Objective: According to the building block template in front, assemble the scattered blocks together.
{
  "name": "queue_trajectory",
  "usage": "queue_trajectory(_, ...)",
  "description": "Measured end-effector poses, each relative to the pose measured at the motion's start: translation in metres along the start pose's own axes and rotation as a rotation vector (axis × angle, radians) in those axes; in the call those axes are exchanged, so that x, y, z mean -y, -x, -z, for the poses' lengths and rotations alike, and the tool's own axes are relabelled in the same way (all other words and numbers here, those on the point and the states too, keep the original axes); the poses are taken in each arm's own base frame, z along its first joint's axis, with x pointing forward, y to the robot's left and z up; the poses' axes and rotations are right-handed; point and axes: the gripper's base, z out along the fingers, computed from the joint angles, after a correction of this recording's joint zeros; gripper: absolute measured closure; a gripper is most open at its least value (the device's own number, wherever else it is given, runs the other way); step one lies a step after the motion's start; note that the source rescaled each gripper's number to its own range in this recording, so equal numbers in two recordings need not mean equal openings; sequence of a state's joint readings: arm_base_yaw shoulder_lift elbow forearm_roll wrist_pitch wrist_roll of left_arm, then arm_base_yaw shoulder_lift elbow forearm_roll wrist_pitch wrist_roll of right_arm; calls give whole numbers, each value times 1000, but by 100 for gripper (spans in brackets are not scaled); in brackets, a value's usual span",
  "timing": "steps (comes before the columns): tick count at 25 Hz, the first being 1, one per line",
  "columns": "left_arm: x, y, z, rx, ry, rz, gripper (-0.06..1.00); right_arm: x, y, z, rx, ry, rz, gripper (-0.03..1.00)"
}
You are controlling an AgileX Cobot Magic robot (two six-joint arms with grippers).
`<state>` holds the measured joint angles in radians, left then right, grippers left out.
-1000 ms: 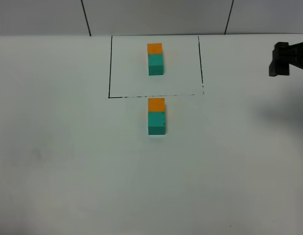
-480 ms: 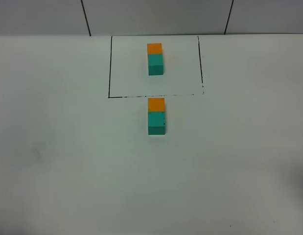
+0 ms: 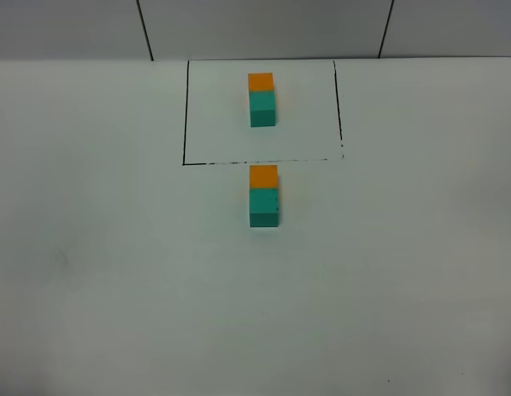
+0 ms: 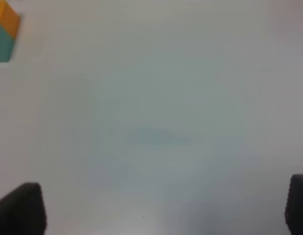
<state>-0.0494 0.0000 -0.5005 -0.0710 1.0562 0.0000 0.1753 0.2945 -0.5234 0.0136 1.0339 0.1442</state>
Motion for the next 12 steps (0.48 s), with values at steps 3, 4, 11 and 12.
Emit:
queue_trajectory(3,0,0,0,0,0,0,27,2,-13,7,53,7,1,-3)
queue_trajectory(4,0,0,0,0,0,0,27,2,-16,11,81,12,2,-3)
queue_trajectory(11,0,0,0,0,0,0,27,4,-30,30,239,35,6,-2)
queue_trajectory(12,0,0,0,0,0,0,27,5,-32,31,249,36,7,-1)
